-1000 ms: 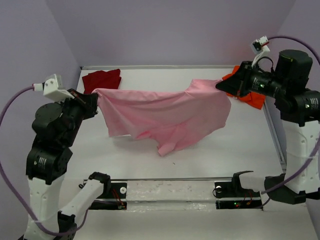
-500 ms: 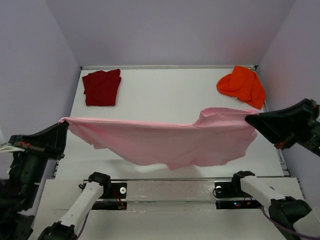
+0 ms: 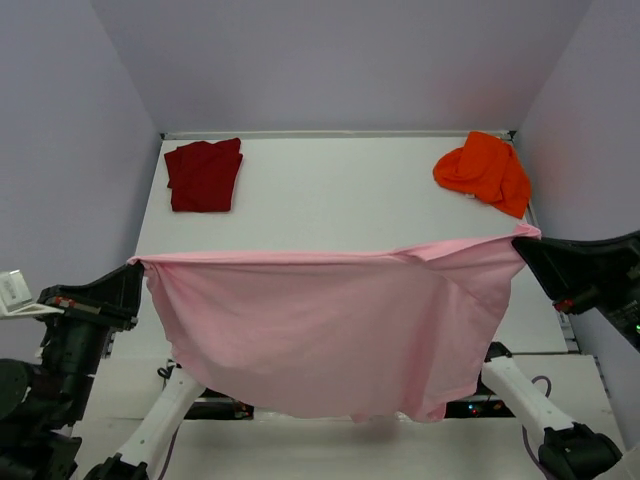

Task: Fold and stack the t-shirts
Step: Flatten out the tshirt

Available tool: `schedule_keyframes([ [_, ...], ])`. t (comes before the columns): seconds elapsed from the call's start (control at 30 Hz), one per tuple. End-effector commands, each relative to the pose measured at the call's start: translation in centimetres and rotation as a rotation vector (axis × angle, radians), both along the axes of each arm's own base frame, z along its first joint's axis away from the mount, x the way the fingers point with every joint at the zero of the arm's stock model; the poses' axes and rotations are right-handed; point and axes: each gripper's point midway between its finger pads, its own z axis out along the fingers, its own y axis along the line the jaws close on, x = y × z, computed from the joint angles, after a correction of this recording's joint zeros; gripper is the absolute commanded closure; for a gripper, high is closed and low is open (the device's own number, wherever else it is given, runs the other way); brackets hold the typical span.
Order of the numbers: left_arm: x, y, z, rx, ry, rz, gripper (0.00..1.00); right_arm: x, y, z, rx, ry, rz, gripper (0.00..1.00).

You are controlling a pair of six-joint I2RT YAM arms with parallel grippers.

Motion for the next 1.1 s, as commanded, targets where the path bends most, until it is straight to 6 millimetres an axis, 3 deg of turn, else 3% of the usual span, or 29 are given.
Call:
schedule_keyframes([
  [0.0, 1.8, 0.4, -1.3, 0.015, 0.039, 0.049, 1.00, 5.0, -1.1, -0.7, -0.016, 0.036, -0.120, 1.00],
  [0.1, 3.7, -0.6, -3.0, 0.060, 0.082, 0.022, 1.00, 7.3, -0.9, -2.4, -0.049, 0.080, -0.125, 1.00],
  [0.23, 7.6, -2.6, -5.8, 0.130, 0.167, -0.029, 1.00, 11.3, 1.0, -7.1, -0.101, 0.235, -0.040, 1.00],
  [0.27, 8.8, -3.1, -6.9, 0.137, 0.189, -0.035, 1.00, 12.7, 1.8, -9.0, -0.105, 0.290, -0.001, 1.00],
  [0.4, 11.3, -4.2, -9.0, 0.149, 0.202, -0.051, 1.00, 15.8, 2.8, -13.8, -0.101, 0.405, 0.029, 1.00],
  [0.57, 16.1, -5.6, -13.9, 0.199, 0.281, -0.059, 1.00, 19.5, 3.3, -20.2, -0.146, 0.540, 0.035, 1.00],
  [0.8, 21.2, -7.7, -19.3, 0.298, 0.374, -0.111, 1.00, 24.5, 3.9, -25.5, -0.202, 0.632, 0.045, 1.00],
  [0.97, 24.7, -8.2, -21.7, 0.340, 0.408, -0.096, 1.00, 28.1, 4.0, -29.7, -0.240, 0.718, 0.030, 1.00],
  [1.0, 25.8, -8.4, -23.7, 0.361, 0.463, -0.095, 1.00, 29.2, 4.1, -30.8, -0.248, 0.734, 0.026, 1.00],
  [1.07, 27.3, -8.1, -24.9, 0.386, 0.519, -0.064, 1.00, 30.8, 3.6, -31.7, -0.267, 0.747, -0.016, 1.00],
])
